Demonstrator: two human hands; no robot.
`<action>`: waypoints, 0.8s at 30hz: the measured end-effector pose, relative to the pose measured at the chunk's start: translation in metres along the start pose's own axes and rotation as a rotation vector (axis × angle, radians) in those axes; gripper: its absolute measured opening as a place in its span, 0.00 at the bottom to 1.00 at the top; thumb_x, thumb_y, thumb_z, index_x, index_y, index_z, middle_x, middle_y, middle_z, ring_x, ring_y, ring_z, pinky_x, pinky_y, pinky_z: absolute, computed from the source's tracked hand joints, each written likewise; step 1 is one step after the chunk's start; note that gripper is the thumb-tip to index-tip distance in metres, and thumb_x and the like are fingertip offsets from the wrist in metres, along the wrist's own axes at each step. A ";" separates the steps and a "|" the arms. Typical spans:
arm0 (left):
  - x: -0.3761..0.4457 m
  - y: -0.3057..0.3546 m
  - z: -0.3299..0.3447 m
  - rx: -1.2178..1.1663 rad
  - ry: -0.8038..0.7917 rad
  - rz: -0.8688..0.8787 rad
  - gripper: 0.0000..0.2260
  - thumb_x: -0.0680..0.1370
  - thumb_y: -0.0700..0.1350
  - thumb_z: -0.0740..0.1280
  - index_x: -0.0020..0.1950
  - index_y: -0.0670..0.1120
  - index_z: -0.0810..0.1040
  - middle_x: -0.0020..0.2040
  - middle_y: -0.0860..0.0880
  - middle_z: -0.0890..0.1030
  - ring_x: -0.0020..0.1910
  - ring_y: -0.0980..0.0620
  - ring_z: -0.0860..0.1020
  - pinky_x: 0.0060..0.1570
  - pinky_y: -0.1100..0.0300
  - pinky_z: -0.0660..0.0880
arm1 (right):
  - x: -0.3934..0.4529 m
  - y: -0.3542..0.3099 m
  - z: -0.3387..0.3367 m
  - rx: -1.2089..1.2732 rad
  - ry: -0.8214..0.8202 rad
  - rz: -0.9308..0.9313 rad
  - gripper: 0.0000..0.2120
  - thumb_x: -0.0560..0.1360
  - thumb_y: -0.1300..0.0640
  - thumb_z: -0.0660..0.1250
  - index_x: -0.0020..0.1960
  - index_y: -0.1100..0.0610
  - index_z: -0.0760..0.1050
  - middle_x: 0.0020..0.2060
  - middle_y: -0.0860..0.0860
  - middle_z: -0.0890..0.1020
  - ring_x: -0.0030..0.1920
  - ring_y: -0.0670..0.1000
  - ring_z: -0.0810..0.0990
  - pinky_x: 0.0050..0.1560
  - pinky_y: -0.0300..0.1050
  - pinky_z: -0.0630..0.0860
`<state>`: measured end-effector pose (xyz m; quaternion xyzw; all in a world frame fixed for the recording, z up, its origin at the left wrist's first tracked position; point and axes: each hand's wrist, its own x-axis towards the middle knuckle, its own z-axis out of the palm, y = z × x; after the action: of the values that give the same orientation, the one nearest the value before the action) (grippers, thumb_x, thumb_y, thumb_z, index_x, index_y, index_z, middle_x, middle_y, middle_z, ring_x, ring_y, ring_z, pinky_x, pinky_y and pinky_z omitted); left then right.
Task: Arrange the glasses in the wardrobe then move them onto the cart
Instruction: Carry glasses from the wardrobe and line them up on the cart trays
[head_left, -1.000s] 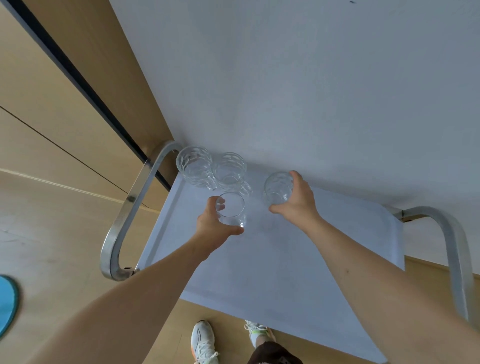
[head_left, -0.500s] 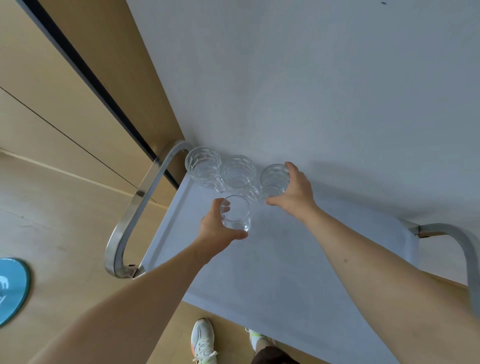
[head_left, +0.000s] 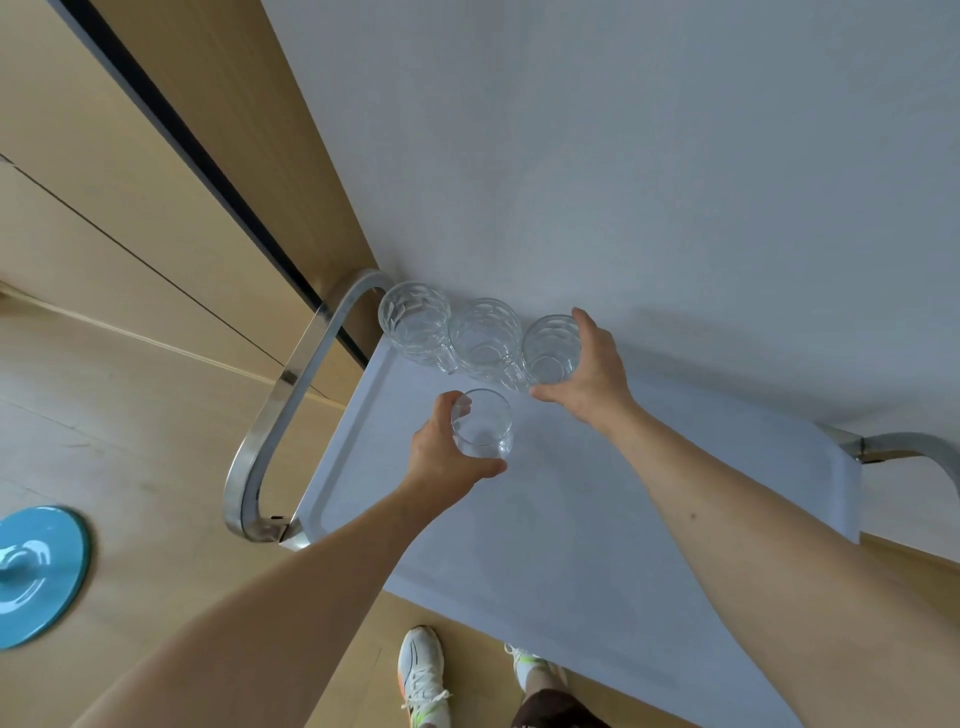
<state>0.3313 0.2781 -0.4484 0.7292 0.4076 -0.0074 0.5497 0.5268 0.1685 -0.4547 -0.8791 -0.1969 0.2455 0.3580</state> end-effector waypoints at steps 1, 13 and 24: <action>0.000 0.000 -0.001 -0.001 0.001 0.000 0.39 0.64 0.44 0.83 0.69 0.57 0.66 0.65 0.58 0.74 0.62 0.53 0.74 0.42 0.67 0.72 | -0.001 0.000 -0.001 0.016 -0.002 0.002 0.58 0.63 0.53 0.84 0.82 0.50 0.51 0.75 0.54 0.61 0.74 0.52 0.65 0.63 0.38 0.61; -0.023 -0.006 -0.008 0.045 -0.036 0.047 0.39 0.64 0.45 0.83 0.68 0.58 0.65 0.64 0.58 0.73 0.61 0.52 0.73 0.41 0.64 0.74 | -0.049 0.004 -0.009 -0.036 0.071 0.045 0.57 0.65 0.53 0.82 0.83 0.52 0.50 0.78 0.54 0.60 0.77 0.55 0.62 0.72 0.48 0.63; -0.018 -0.002 -0.019 0.054 -0.006 0.072 0.38 0.64 0.46 0.83 0.67 0.58 0.66 0.64 0.58 0.74 0.60 0.53 0.73 0.39 0.68 0.70 | -0.015 -0.014 -0.009 -0.079 0.027 0.031 0.52 0.66 0.56 0.82 0.81 0.54 0.55 0.74 0.57 0.65 0.74 0.57 0.66 0.66 0.42 0.64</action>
<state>0.3103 0.2832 -0.4344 0.7578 0.3792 -0.0008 0.5310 0.5179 0.1650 -0.4347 -0.8987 -0.1882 0.2313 0.3216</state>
